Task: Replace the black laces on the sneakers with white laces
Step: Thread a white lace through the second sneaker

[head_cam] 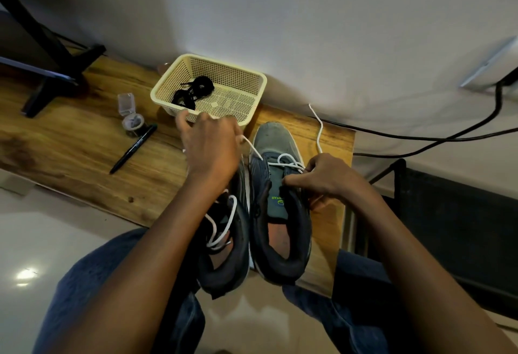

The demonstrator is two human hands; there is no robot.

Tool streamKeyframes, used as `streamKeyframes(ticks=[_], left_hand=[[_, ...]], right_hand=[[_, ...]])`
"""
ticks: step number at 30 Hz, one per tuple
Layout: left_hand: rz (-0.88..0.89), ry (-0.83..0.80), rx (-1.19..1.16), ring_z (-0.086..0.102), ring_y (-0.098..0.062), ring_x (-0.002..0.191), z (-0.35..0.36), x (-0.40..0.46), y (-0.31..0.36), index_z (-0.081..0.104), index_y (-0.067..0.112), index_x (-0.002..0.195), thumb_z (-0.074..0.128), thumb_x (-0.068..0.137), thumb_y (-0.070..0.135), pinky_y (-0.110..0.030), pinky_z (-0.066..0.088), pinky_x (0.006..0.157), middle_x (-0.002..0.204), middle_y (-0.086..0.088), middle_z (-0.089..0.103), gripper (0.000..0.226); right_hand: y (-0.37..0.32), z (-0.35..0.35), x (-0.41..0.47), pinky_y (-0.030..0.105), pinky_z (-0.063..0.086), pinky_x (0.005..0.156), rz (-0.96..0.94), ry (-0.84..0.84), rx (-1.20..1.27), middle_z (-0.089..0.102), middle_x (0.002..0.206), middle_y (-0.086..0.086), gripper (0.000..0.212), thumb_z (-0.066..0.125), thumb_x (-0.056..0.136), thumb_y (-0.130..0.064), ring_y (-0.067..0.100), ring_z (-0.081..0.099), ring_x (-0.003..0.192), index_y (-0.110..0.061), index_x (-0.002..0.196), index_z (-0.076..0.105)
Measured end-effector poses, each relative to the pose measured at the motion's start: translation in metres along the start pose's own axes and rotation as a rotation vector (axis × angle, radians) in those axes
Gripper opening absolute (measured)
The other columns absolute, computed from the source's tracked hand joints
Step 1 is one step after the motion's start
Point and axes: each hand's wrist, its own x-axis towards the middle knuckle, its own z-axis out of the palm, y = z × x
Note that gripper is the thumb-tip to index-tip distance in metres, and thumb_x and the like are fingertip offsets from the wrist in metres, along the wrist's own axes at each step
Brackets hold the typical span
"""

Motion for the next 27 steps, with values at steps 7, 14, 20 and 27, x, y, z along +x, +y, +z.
streamKeyframes(ticks=[7, 14, 20, 27], left_hand=[[0.199, -0.228, 0.003, 0.039, -0.015, 0.126, 0.005, -0.002, 0.002, 0.065, 0.037, 0.113, 0.066, 0.085, 0.041, -0.039, 0.001, 0.106, 0.114, 0.007, 0.066, 0.029], [-0.029, 0.009, 0.013, 0.049, -0.021, 0.113, -0.004, 0.004, -0.005, 0.071, 0.027, 0.1, 0.061, 0.091, 0.033, -0.041, 0.015, 0.104, 0.099, 0.002, 0.07, 0.015], [0.148, -0.185, -0.028, 0.04, -0.018, 0.122, 0.001, 0.002, -0.003, 0.067, 0.036, 0.11, 0.065, 0.086, 0.04, -0.039, 0.006, 0.103, 0.108, 0.008, 0.068, 0.024], [-0.027, -0.042, 0.0, 0.052, -0.019, 0.11, -0.001, 0.004, -0.006, 0.071, 0.028, 0.093, 0.063, 0.089, 0.034, -0.042, 0.017, 0.103, 0.094, 0.007, 0.07, 0.011]], right_hand=[[-0.001, 0.0, -0.001, 0.04, 0.061, 0.059, -0.004, -0.002, 0.003, 0.068, 0.09, 0.017, 0.035, 0.077, 0.078, -0.033, 0.031, 0.071, 0.068, -0.005, 0.086, 0.059], [-0.001, 0.0, -0.001, 0.043, 0.061, 0.064, 0.002, -0.01, 0.014, 0.069, 0.084, 0.017, 0.035, 0.077, 0.078, -0.033, 0.032, 0.071, 0.067, -0.002, 0.087, 0.061], [-0.001, 0.0, -0.002, 0.045, 0.061, 0.066, 0.003, -0.018, 0.014, 0.068, 0.086, 0.017, 0.036, 0.077, 0.078, -0.033, 0.032, 0.072, 0.069, -0.002, 0.089, 0.061], [-0.002, -0.001, -0.003, 0.043, 0.061, 0.066, 0.012, -0.027, 0.027, 0.067, 0.088, 0.019, 0.037, 0.076, 0.08, -0.031, 0.034, 0.071, 0.073, 0.0, 0.092, 0.061]])
